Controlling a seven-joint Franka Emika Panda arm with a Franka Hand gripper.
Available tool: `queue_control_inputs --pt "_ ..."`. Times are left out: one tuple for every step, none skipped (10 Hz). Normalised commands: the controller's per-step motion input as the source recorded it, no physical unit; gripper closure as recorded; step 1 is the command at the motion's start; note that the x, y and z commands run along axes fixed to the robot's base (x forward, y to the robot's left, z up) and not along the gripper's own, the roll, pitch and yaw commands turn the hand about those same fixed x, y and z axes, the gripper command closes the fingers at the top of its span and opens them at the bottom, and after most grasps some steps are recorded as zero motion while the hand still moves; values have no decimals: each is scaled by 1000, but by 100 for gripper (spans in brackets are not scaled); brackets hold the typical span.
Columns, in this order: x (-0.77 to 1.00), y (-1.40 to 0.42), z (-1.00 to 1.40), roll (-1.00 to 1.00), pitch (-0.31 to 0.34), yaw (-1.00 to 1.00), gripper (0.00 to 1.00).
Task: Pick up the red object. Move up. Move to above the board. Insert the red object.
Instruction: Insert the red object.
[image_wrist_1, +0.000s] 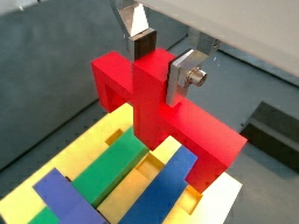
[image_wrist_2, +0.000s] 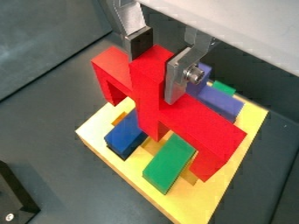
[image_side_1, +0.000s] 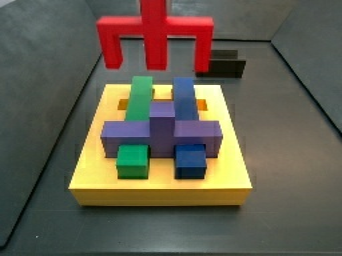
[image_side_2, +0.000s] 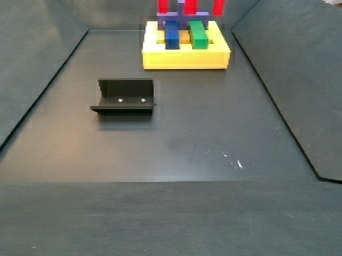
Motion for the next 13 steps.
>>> queue_control_inputs --pt "0 6 -386 50 -94 0 100" --pt "-31 0 -460 0 -104 0 100" --pt "-46 0 -511 6 -114 9 100" --pt "-54 0 -417 39 -139 63 100" --pt "0 0 -311 76 -117 97 100" --pt "71 0 -117 126 -51 83 100" --pt "46 0 0 126 -14 57 100" --pt "0 14 117 104 -20 20 100" --pt "37 0 183 77 -10 51 100" --pt "234 0 -6 9 -24 31 100" --pt "223 -6 0 46 -4 9 100" --pt "163 0 -80 77 0 14 100" --pt "37 0 -277 23 -60 31 100"
